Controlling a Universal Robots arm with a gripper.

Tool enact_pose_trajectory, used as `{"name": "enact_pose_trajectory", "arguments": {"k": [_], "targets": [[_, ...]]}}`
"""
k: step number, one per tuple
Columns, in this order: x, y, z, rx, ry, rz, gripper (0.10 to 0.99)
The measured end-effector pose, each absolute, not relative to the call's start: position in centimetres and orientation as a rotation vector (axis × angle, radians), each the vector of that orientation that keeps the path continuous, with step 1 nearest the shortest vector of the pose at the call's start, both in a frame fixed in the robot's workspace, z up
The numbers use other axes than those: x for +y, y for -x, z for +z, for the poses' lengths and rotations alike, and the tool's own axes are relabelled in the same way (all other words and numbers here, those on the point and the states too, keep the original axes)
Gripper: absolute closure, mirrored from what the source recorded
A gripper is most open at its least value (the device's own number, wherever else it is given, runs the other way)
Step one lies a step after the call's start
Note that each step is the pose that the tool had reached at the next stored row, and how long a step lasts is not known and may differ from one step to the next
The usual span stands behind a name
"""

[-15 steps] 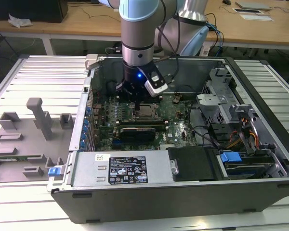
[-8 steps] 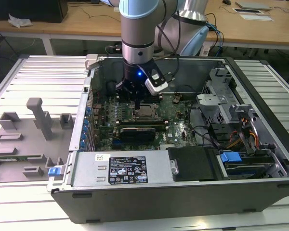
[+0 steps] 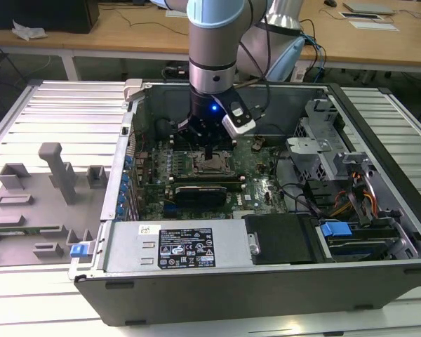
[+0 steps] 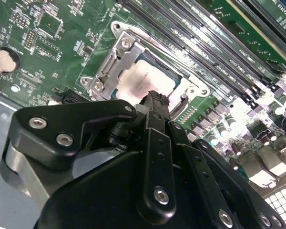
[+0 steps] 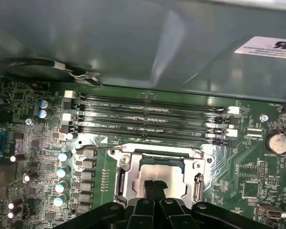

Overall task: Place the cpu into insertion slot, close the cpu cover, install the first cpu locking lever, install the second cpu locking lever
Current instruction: 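Close the cpu cover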

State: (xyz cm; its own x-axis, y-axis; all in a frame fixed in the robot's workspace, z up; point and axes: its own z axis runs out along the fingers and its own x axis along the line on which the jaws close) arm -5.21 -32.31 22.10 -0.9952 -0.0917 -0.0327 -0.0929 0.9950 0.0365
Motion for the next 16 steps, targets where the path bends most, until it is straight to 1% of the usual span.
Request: {"name": "enact_pose_trajectory", "arguments": {"k": [16], "targets": [[-32.3, 5.1, 24.8, 3.105, 0.144, 0.059, 0.980]]}}
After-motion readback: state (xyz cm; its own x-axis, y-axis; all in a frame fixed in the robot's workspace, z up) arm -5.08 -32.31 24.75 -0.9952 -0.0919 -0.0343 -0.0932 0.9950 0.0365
